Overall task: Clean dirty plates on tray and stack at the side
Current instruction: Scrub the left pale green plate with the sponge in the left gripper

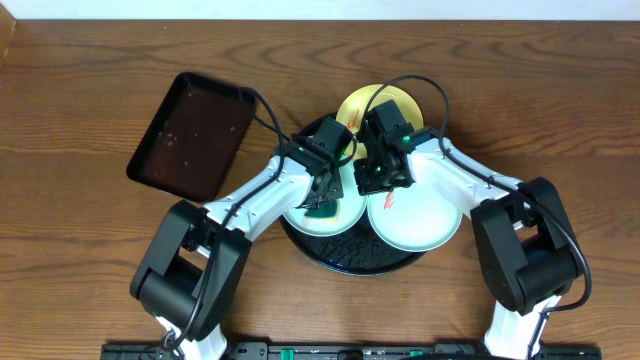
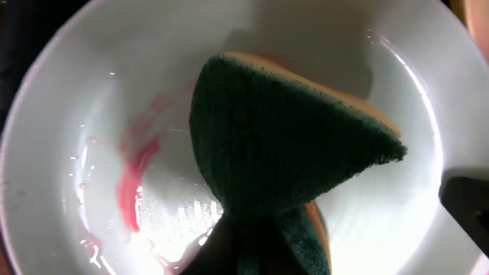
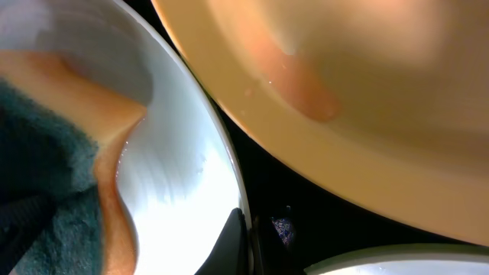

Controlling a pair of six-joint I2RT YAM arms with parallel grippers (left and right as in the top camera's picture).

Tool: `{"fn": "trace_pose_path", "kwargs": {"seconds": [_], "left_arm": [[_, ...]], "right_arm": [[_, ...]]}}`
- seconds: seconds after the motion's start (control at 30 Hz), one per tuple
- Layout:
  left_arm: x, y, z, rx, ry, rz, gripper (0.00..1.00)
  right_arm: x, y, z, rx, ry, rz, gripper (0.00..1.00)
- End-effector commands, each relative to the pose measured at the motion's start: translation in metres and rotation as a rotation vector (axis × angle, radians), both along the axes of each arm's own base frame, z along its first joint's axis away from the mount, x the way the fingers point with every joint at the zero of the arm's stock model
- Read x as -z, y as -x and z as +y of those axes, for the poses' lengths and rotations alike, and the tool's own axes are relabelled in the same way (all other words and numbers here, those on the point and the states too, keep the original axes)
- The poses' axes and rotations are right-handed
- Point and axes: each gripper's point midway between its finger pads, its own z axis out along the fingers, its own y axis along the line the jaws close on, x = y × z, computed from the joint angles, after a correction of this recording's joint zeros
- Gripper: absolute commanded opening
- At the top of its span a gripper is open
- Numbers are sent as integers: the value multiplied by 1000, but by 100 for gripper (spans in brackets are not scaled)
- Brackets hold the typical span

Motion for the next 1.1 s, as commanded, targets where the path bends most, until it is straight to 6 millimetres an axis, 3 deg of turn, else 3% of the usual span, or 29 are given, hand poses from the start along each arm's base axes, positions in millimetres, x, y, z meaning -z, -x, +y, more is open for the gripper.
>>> {"fn": "trace_pose_path", "kwargs": {"seconds": [0.0,0.1,0.27,0.53,0.67,0.9,1.07], "left_arm": [[14,11,45,-31,-195,9,7],[1,7,56,-43,-253,-37,7],[-15,3,51,-47,-208,-78,8],[-24,0,-17,23,150,-52,7],[-17,-2,-25,33,180,-40,8],[8,-5,-3,92,67,-20,7],[12,-2,57,32,-209,-12,8]], "right_arm": [[6,3,-9,-9,59,1,1],[6,3,-9,-9,59,1,1],[6,3,-8,-9,58,1,1],[6,3,-8,-10,58,2,1],[6,3,-8,-7,55,4,1],[6,4,-8,-7,55,5,1],[6,3,-8,-6,55,5,1]]}}
